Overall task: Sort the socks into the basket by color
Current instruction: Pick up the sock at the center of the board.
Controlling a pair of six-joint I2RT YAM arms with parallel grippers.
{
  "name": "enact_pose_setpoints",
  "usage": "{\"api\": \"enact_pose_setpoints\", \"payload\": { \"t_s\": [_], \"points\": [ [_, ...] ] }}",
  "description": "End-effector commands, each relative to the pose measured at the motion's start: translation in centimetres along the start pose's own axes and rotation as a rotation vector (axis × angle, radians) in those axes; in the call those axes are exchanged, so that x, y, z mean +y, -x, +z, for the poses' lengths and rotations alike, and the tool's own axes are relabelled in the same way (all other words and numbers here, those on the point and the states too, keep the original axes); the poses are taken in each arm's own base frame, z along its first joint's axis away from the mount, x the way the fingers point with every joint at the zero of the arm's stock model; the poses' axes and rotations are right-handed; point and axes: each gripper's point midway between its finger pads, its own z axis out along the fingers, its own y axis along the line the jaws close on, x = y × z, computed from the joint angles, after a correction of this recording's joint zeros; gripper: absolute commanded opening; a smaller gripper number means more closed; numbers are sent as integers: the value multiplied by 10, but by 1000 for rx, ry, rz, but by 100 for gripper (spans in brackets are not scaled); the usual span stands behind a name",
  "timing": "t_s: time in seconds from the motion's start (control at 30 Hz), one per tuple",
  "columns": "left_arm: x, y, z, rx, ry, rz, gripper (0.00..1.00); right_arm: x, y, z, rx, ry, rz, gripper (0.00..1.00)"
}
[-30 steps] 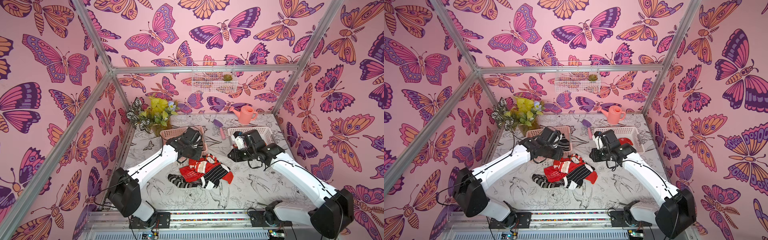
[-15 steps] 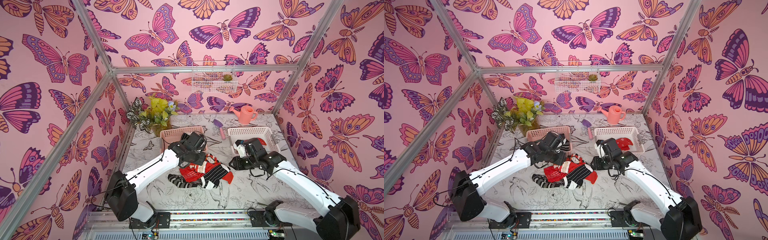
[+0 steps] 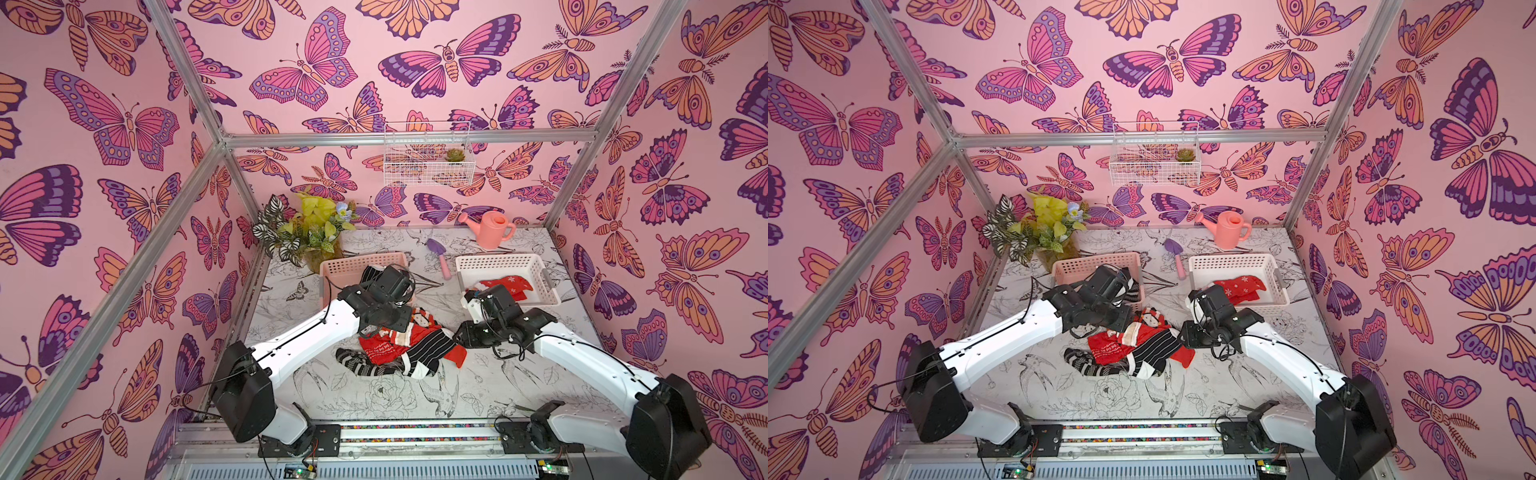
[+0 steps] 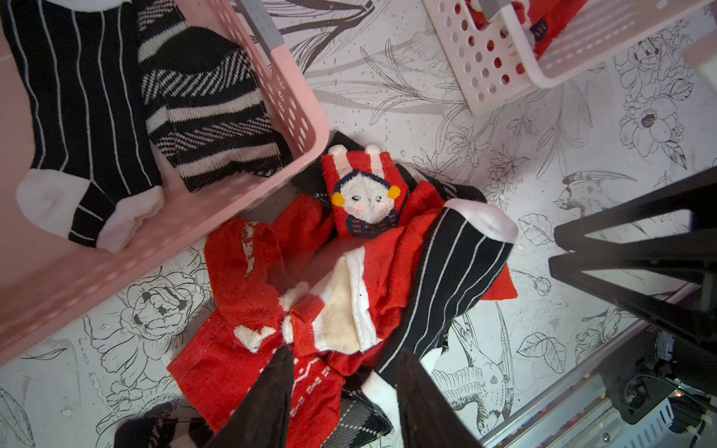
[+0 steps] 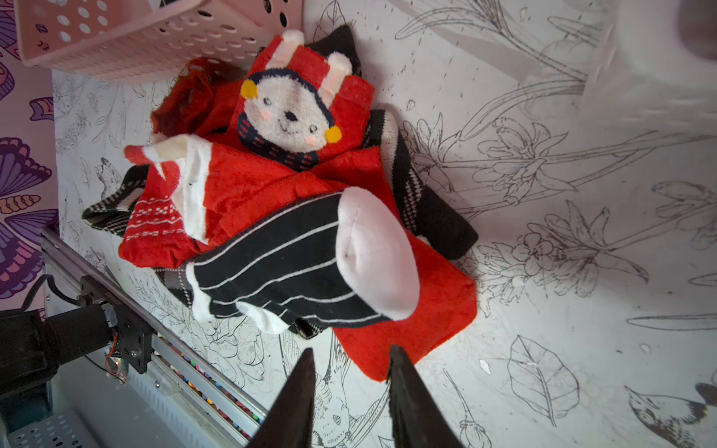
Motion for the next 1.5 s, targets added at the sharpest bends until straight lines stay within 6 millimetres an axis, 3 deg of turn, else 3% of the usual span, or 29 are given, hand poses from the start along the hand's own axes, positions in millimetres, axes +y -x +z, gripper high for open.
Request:
{"api": "enact_pose_setpoints", "payload": {
  "t_s": [0.0,0.4,0.6,0.73,0.87,1.2,1.47],
  "points": [
    [5,-10,7,33,28,-3,46,-3,0,8,-3,-7,6,36],
    [6,-11,9,37,31,-4,46,-8,-2,25,25,-8,-2,51],
    [6,-10,9,37,32,-4,46,-6,-2,33,41,13,0,51],
    [6,-9,7,29,36,-4,46,-2,-1,35,42,33,1,45],
    [8,-8,7,25,46,-2,46,1,2,34,39,46,-2,31],
    [16,-1,0,-11,81,9,46,18,12,8,8,76,-37,1],
    [32,2,-14,-50,93,-44,45,50,23,-14,7,157,-72,0]
  ]
}}
